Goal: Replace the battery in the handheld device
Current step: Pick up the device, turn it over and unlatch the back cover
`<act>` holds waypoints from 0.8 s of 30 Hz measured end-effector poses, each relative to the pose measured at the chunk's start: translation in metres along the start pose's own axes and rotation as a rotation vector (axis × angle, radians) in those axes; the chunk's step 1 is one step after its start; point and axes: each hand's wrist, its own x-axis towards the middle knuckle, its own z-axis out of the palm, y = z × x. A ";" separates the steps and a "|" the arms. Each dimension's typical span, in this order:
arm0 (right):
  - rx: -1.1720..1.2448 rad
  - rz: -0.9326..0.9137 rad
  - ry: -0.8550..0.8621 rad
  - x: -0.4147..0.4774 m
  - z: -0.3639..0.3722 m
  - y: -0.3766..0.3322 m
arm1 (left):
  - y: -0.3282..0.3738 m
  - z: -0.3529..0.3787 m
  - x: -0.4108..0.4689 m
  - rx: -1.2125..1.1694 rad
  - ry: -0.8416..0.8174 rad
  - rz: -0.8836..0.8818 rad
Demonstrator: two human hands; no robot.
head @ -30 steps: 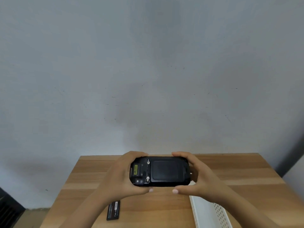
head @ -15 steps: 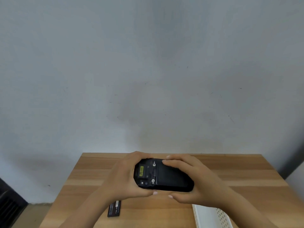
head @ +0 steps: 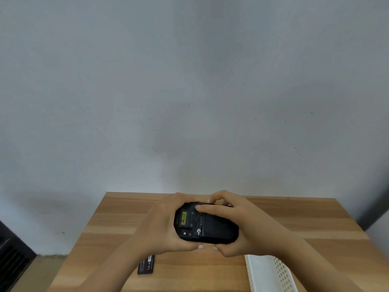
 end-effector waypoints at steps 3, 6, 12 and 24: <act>-0.016 -0.004 -0.034 0.002 -0.001 0.001 | 0.000 0.001 0.001 0.001 -0.001 -0.005; -0.028 0.003 -0.077 0.002 -0.004 0.002 | 0.000 0.001 0.001 -0.021 0.014 -0.019; 0.033 0.135 0.223 -0.001 0.007 -0.012 | -0.003 0.004 0.003 -0.018 0.049 -0.063; -0.025 0.255 0.442 0.003 0.033 -0.014 | -0.003 0.008 0.006 0.026 0.009 -0.050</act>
